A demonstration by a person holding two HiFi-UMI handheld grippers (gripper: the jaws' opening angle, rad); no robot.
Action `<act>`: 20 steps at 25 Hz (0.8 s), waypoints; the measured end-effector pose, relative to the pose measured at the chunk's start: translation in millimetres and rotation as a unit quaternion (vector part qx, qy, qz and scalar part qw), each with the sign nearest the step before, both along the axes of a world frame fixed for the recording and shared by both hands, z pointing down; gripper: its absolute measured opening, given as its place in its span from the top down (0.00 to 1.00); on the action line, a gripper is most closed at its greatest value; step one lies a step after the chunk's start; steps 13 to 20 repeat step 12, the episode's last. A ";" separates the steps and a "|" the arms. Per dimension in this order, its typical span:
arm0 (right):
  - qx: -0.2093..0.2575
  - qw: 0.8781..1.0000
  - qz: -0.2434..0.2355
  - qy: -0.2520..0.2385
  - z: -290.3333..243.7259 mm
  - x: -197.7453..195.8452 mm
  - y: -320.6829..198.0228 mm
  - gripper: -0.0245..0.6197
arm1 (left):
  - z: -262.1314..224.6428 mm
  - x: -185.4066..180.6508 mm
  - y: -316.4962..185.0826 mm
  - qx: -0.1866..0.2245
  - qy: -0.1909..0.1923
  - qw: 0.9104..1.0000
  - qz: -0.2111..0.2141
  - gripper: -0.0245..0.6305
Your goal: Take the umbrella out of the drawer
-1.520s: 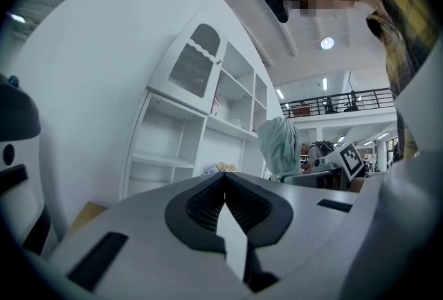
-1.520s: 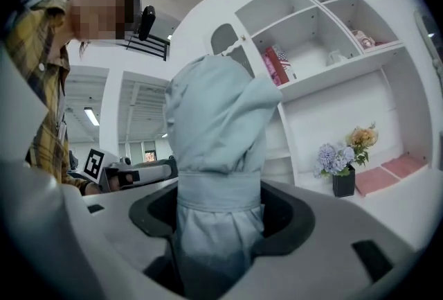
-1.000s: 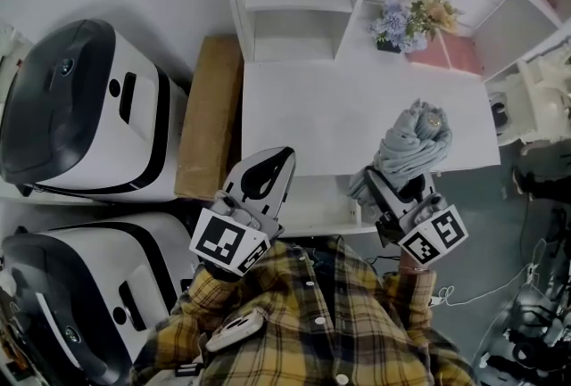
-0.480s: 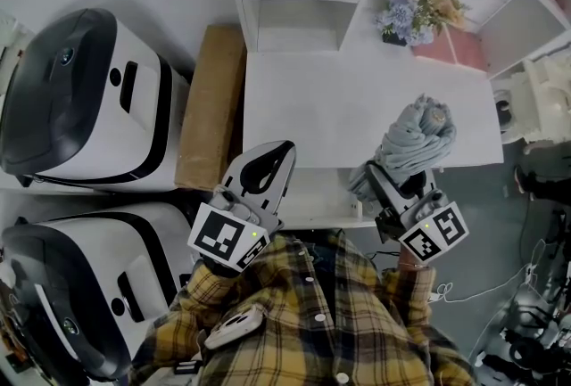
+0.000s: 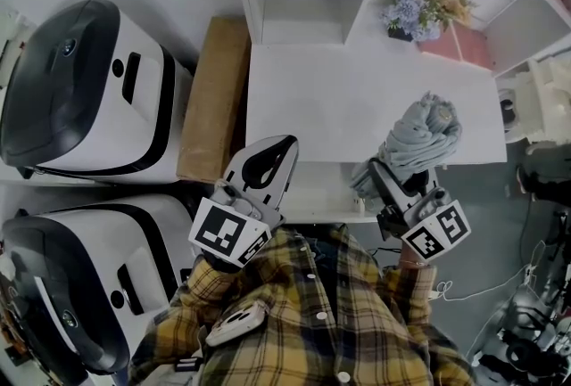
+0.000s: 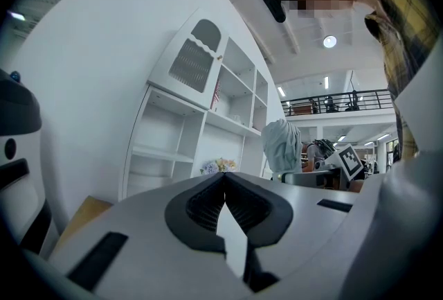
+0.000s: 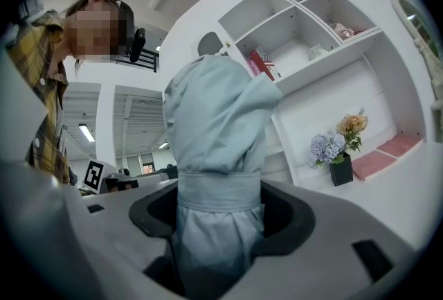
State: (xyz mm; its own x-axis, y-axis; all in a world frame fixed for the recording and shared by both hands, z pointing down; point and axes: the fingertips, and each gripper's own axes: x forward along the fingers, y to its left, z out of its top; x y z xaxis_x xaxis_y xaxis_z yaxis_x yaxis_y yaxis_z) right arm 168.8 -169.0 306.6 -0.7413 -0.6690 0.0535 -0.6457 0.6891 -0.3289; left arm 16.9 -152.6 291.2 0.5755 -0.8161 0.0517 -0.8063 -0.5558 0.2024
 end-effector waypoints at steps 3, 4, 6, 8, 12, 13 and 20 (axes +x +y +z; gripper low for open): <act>0.000 1.000 -0.002 0.000 0.3 -0.2 0.9 0.50 | -0.4 0.5 0.1 0.000 0.000 1.000 0.001 0.93; 0.000 1.000 -0.003 0.001 0.7 -0.4 0.7 0.50 | -0.1 0.7 -0.2 0.000 0.000 1.000 0.001 0.93; -0.001 1.000 -0.004 0.002 1.6 -0.9 -0.3 0.50 | 0.8 1.0 -1.2 -0.001 0.001 1.000 0.002 0.93; -0.003 1.000 -0.005 0.002 2.2 -1.2 -1.4 0.50 | 1.2 1.3 -2.4 -0.002 0.001 1.000 0.002 0.93; -0.004 1.000 -0.006 0.002 1.9 -0.7 -4.7 0.50 | 1.2 1.9 -5.8 -0.003 0.001 1.000 0.004 0.93; -0.004 1.000 -0.006 0.002 1.9 -0.7 -4.7 0.50 | 1.2 1.9 -5.8 -0.003 0.001 1.000 0.004 0.93; -0.004 1.000 -0.006 0.002 1.9 -0.7 -4.7 0.50 | 1.2 1.9 -5.8 -0.003 0.001 1.000 0.004 0.93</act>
